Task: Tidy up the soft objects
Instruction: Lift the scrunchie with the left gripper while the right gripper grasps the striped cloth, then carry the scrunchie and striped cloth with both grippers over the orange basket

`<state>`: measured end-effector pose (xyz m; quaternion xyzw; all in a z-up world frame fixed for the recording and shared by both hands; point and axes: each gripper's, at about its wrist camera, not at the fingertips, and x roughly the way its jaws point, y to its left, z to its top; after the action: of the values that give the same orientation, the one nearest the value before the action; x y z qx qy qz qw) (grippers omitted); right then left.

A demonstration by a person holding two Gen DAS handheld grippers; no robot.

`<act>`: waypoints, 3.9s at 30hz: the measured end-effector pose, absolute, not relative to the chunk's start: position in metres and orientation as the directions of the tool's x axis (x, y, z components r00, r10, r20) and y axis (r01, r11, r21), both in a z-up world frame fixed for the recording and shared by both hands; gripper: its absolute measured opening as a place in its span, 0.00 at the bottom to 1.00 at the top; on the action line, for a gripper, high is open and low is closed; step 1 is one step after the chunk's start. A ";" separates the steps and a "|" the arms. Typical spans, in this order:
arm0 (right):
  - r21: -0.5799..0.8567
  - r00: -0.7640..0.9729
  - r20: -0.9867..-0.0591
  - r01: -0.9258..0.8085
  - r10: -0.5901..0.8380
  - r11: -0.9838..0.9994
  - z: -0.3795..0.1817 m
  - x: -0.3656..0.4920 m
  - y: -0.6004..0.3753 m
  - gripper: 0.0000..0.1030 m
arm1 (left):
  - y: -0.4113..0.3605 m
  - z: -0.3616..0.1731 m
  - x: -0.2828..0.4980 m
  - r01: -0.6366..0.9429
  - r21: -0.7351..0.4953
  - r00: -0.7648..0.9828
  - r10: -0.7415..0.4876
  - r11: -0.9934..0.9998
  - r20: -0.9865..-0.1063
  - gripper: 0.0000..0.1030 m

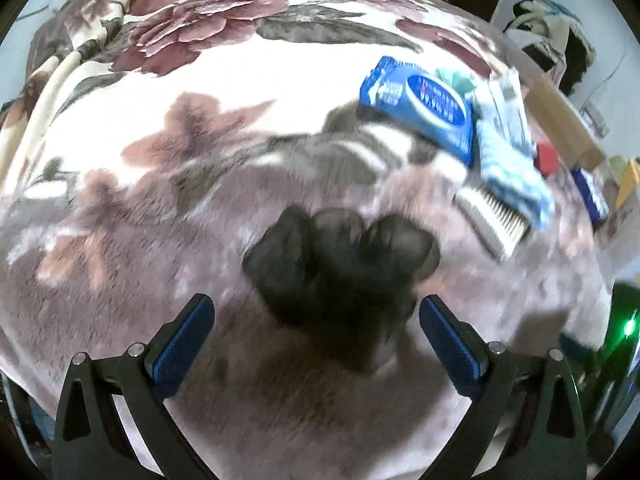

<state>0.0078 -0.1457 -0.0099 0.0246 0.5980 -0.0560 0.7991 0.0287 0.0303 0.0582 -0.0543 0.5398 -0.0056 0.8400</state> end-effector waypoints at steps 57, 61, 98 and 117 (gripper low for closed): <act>0.354 0.485 -0.825 0.044 0.290 0.934 0.108 0.057 -0.172 0.22 | 0.055 0.078 0.059 -0.036 -0.269 0.429 -0.228 0.962 -0.874 0.26; 0.354 0.483 -0.825 0.039 0.293 0.934 0.108 0.044 -0.170 0.22 | 0.042 0.089 0.056 0.002 -0.253 0.452 -0.226 0.968 -0.863 0.22; 0.336 0.629 -0.755 0.129 0.185 0.933 0.185 0.005 -0.257 0.22 | -0.101 0.205 0.056 0.232 -0.239 0.532 -0.329 0.943 -0.780 0.22; 0.311 0.694 -0.718 0.243 0.059 0.919 0.219 -0.002 -0.340 0.23 | -0.223 0.249 0.079 0.406 -0.245 0.515 -0.442 0.880 -0.734 0.22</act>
<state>-0.0021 -0.3401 0.2190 0.1949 0.3881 -0.0511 0.8993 0.0788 -0.2233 0.2494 -0.0212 0.4278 -0.2436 0.8702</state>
